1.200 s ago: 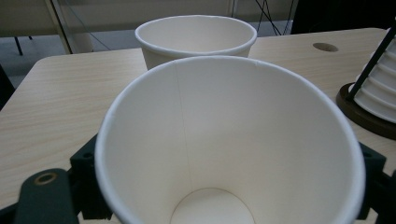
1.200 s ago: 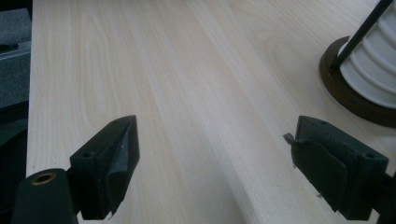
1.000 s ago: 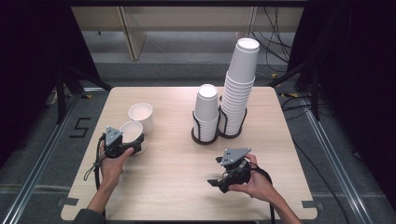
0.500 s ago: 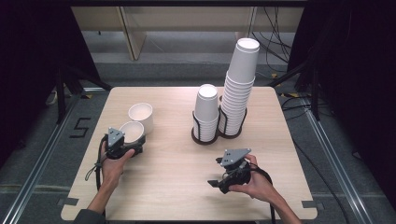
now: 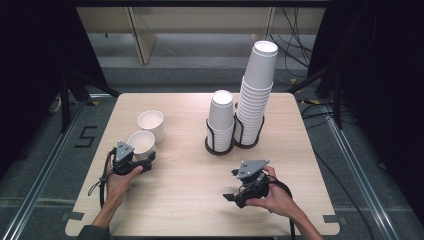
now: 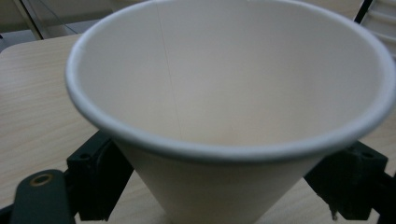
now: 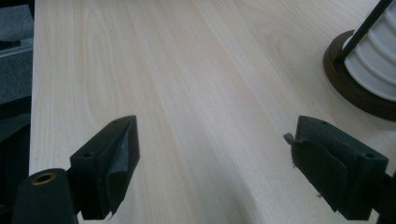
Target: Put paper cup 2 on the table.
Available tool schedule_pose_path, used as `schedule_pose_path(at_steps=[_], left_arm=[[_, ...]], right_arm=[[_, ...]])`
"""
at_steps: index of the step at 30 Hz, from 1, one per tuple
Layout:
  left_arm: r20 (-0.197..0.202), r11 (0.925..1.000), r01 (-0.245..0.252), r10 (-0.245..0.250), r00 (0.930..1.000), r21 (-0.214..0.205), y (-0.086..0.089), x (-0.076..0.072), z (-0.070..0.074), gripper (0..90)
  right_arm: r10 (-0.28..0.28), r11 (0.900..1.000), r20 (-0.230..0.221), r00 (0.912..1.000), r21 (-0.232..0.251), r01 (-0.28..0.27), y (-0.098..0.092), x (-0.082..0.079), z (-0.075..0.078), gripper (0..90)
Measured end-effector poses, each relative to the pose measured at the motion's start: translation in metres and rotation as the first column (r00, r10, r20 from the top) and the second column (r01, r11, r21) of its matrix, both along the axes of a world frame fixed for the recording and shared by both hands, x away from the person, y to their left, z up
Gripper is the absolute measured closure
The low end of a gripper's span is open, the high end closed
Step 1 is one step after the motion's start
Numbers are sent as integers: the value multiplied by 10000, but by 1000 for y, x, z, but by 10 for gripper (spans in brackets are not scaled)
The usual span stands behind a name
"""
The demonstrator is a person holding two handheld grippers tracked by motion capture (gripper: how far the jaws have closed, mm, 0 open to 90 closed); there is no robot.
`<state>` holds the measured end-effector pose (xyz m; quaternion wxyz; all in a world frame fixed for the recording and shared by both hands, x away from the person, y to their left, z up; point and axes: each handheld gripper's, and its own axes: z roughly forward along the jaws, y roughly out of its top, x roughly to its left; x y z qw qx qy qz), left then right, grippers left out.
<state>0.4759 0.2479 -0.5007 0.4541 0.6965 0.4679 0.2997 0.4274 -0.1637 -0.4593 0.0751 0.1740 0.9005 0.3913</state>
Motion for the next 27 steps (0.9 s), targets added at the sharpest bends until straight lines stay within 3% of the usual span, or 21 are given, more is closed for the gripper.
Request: schedule_pose_path(at_steps=[7, 16, 21, 27], left_arm=[[-320, 9996, 178, -171, 9993, 233, -1, -4, 1, 143], [-772, 9994, -80, 106, 9970, 341, -7, -13, -4, 145], [-854, 9995, -101, 126, 9963, 294, -6, -19, -2, 145], [-471, 9999, -118, 120, 9988, 65, -4, -26, 4, 145]], right_arm=[[-56, 10000, -42, 10000, -42, 56, -2, -1, -1, 162], [-6, 10000, -59, 10000, -67, 5, -2, -2, -2, 162], [-21, 10000, -72, 10000, -45, 20, -3, -2, -3, 161], [5, 9999, -115, 9999, -124, -6, -2, -2, -4, 160]])
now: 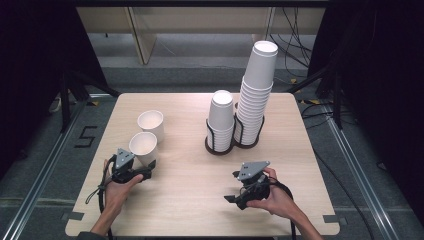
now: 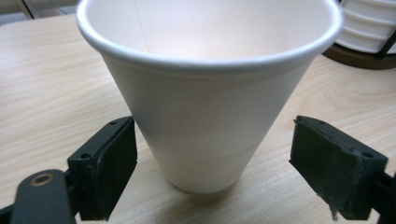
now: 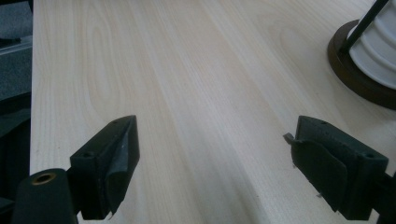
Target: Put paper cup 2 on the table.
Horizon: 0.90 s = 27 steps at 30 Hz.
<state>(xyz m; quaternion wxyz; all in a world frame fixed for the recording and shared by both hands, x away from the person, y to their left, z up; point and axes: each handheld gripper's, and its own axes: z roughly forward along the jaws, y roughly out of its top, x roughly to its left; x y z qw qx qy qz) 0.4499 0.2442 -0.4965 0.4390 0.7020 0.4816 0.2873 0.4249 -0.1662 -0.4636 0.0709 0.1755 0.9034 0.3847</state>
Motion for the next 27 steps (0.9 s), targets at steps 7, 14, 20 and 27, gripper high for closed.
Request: schedule_pose_path(at_steps=[7, 14, 20, 27], left_arm=[[-317, 9999, -88, 85, 9995, -70, 1, -9, -1, 146], [-253, 9997, -117, 112, 9996, -198, -3, -27, 6, 146], [-254, 9982, 345, -358, 9990, -489, -15, -49, 12, 146], [-165, 9930, 1160, -1164, 9931, -214, -36, -74, 14, 146]], right_arm=[[30, 10000, -9, 10000, 3, -30, 1, -1, 0, 161], [-57, 10000, 44, 10000, 64, 56, -1, -1, 1, 161], [-327, 9994, -47, 9995, 102, 327, -4, -3, 0, 162], [-526, 9982, -31, 9986, 293, 527, -9, -8, 1, 164]])
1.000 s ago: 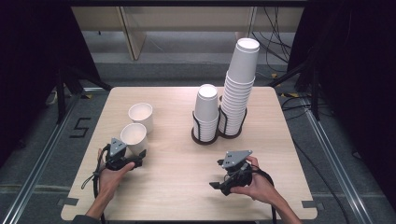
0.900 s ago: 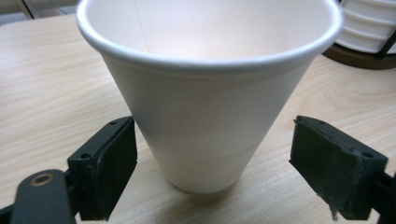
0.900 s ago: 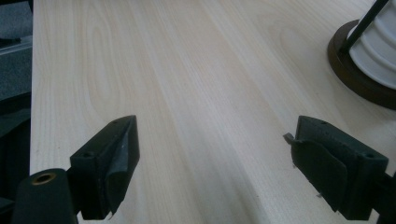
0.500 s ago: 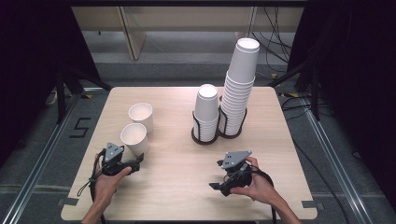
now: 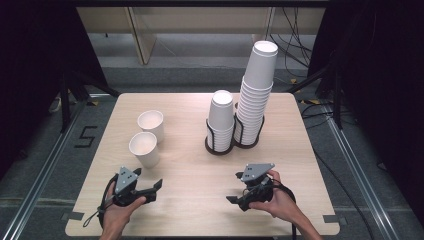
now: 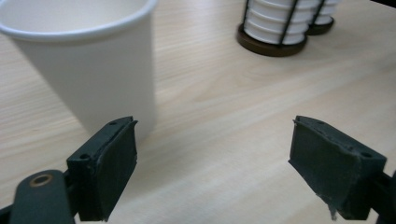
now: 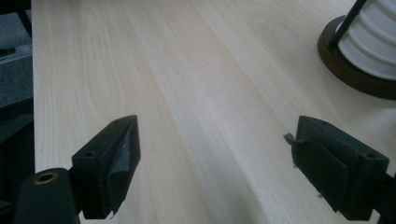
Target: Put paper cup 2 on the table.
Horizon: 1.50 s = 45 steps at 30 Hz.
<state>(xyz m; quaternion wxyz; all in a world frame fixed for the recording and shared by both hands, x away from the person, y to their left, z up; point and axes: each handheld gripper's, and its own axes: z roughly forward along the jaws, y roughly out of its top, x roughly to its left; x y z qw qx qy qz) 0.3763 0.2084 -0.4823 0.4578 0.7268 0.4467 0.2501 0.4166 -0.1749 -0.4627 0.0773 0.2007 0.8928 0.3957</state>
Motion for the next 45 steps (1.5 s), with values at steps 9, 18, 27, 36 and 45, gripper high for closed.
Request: schedule_pose_path(at_steps=[9, 18, 27, 36, 45], left_arm=[[28, 9943, 1064, -1064, 9943, -20, -24, -22, -1, 146], [-90, 9827, 1854, -1853, 9826, 37, -44, -36, -6, 146], [-157, 9717, 2328, -2324, 9725, 409, -58, -47, -7, 146], [-325, 9643, 2557, -2540, 9666, 693, -64, -55, -7, 146], [-316, 9562, 2835, -2819, 9589, 728, -69, -60, -8, 146]], right_arm=[[-474, 9987, -29, 9989, 161, 475, -6, -11, -1, 168], [-309, 9988, 36, 9995, 373, 308, -10, -25, -3, 165], [-255, 9989, -18, 9997, 404, 255, -12, -36, -10, 164], [-164, 9993, -117, 9998, 341, 167, -12, -42, -13, 162], [-114, 9997, -113, 9999, 216, 116, -13, -47, -17, 160]])
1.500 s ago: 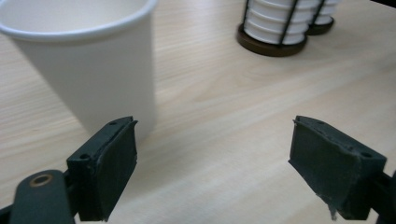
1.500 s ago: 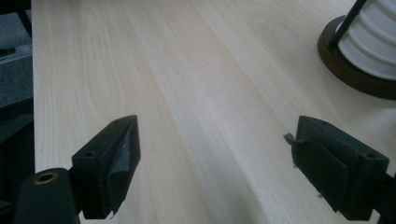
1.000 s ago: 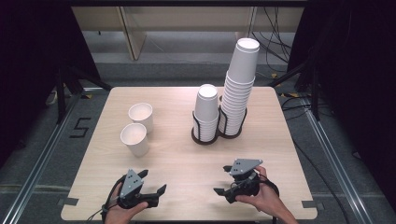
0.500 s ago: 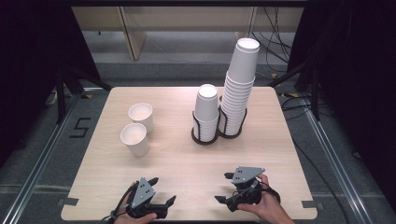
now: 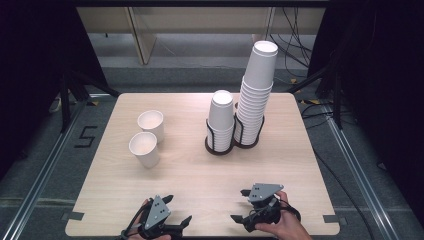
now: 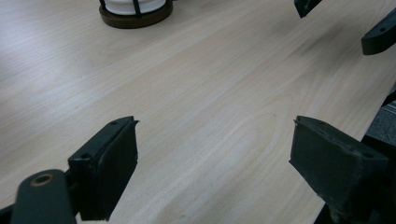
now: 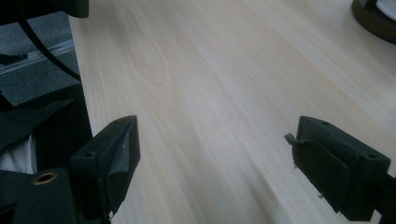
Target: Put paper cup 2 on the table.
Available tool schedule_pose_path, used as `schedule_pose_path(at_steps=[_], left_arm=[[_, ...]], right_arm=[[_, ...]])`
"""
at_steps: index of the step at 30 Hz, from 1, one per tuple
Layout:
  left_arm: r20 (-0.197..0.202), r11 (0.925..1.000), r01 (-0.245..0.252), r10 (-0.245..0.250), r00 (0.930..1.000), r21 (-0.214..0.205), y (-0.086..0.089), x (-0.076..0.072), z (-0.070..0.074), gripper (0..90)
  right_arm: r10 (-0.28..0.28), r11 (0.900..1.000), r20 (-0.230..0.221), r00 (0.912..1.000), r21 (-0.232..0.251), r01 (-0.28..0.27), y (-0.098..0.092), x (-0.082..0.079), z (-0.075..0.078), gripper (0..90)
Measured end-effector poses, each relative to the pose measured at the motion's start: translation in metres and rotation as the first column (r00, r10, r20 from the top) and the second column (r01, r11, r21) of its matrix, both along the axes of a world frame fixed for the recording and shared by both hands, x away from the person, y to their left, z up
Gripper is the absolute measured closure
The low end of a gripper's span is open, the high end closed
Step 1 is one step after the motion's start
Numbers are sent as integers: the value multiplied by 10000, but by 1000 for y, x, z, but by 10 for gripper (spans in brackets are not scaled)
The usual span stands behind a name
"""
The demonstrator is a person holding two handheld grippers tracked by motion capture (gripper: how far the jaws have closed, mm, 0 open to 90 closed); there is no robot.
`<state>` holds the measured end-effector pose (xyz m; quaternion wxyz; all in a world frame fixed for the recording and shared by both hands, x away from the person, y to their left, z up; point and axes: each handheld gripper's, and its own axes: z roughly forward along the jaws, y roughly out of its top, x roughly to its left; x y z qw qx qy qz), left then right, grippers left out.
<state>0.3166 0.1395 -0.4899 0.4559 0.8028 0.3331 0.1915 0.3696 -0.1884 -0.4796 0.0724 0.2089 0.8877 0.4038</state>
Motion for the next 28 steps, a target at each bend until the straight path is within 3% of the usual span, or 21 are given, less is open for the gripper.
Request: schedule_pose_path(at_steps=[3, 11, 28], left_arm=[[-46, 10000, 56, -56, 10000, -4, -1, -2, 1, 146], [-66, 9999, 129, -129, 9999, 111, -2, -2, -1, 146], [-106, 9999, 17, -15, 9999, 163, 0, 0, -2, 146]], right_arm=[[-102, 9999, -197, 9998, -13, 101, 0, -3, -2, 160], [181, 9998, -138, 9997, -97, -182, 2, -5, -3, 159], [172, 9996, -221, 9996, -222, -177, 3, -4, -6, 159]])
